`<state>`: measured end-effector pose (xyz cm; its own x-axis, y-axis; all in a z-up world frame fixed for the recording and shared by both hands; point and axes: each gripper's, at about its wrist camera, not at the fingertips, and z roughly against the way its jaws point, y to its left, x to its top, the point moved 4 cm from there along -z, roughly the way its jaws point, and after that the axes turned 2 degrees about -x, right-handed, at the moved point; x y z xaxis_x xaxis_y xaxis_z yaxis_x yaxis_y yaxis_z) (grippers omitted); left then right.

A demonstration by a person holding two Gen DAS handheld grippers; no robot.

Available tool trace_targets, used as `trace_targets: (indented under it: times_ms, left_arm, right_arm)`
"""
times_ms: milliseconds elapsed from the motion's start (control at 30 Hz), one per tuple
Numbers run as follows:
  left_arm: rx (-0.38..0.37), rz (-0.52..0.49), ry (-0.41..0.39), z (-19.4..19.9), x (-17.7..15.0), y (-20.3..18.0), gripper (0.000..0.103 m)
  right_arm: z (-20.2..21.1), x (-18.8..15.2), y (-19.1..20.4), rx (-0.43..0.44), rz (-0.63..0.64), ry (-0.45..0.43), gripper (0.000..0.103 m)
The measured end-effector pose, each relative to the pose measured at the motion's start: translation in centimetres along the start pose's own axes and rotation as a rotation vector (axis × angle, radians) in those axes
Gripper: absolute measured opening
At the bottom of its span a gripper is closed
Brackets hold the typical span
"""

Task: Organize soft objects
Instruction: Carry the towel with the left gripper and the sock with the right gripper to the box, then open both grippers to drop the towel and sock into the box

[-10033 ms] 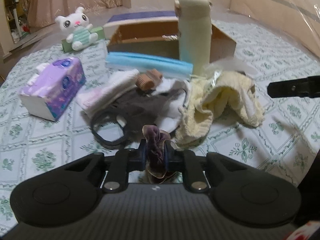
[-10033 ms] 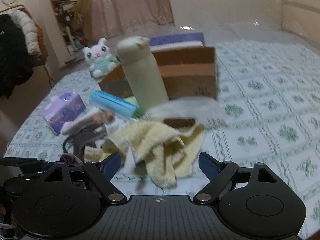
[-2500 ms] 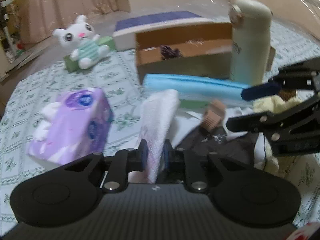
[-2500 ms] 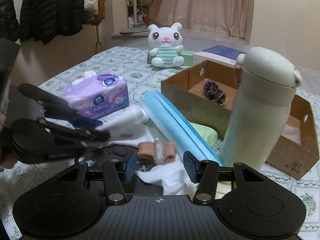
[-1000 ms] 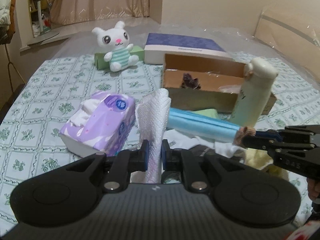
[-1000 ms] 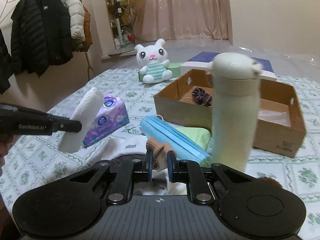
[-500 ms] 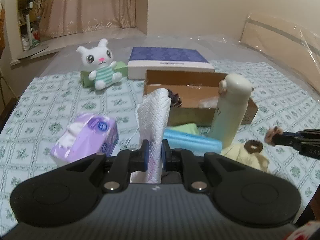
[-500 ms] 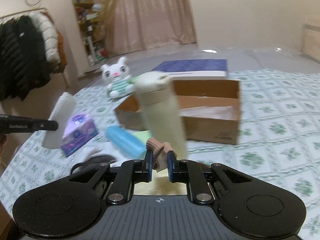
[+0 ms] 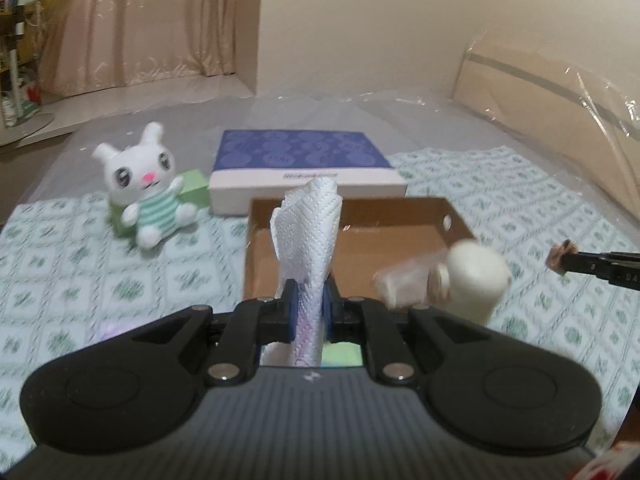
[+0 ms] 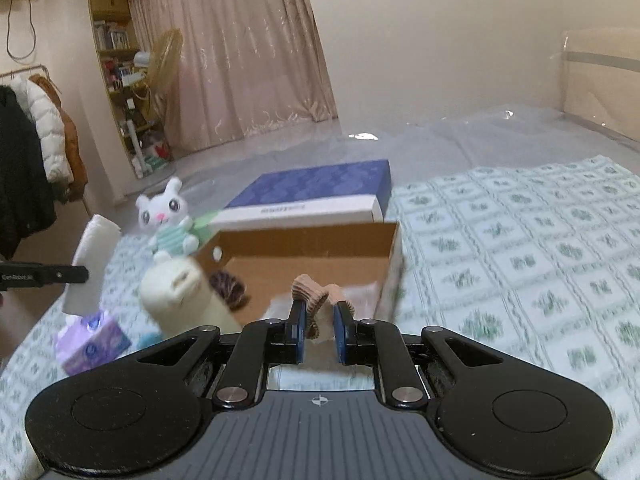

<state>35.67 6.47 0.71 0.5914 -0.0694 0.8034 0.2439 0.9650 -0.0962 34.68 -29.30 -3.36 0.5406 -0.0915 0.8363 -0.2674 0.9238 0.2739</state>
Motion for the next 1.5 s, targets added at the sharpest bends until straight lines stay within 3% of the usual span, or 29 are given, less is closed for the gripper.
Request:
trace_targets:
  times_ms: [167, 367, 533, 833, 900, 1033, 1333, 1467, 1500]
  left_arm:
    - [-0.056, 0.001, 0.008, -4.4, 3.2, 0.4, 0.012]
    - [-0.067, -0.003, 0.077, -10.8, 5.2, 0.7, 0.012]
    - [-0.093, 0.005, 0.144, -15.7, 5.5, -0.1, 0.012]
    - [-0.088, -0.081, 0.236, -22.5, 5.0, -3.0, 0.016]
    - [-0.072, -0.102, 0.246, -23.2, 5.0, -3.3, 0.018]
    - [-0.043, -0.122, 0.239, -23.8, 5.2, -3.3, 0.034]
    - [0.000, -0.074, 0.238, -22.5, 4.8, -0.8, 0.034]
    - [0.027, -0.061, 0.238, -21.3, 4.4, 0.4, 0.035]
    - [0.031, -0.054, 0.235, -20.8, 4.3, 0.7, 0.035]
  right_arm:
    - [-3.7, 2.7, -0.8, 0.050, -0.018, 0.009, 0.015]
    - [-9.1, 4.2, -1.4, 0.080, -0.021, 0.063, 0.015]
    - [-12.8, 4.6, -1.5, 0.091, 0.014, 0.081, 0.015]
    - [-16.9, 4.6, -2.4, 0.073, 0.042, 0.105, 0.015]
    - [-17.4, 4.6, -2.5, 0.069, 0.042, 0.106, 0.015]
    - [-18.0, 4.6, -2.9, 0.061, 0.047, 0.111, 0.015]
    - [-18.8, 4.7, -2.3, 0.051, 0.058, 0.106, 0.015]
    - [-18.9, 5.2, -1.8, 0.032, 0.044, 0.077, 0.046]
    - [-18.7, 5.4, -1.7, 0.031, 0.042, 0.063, 0.047]
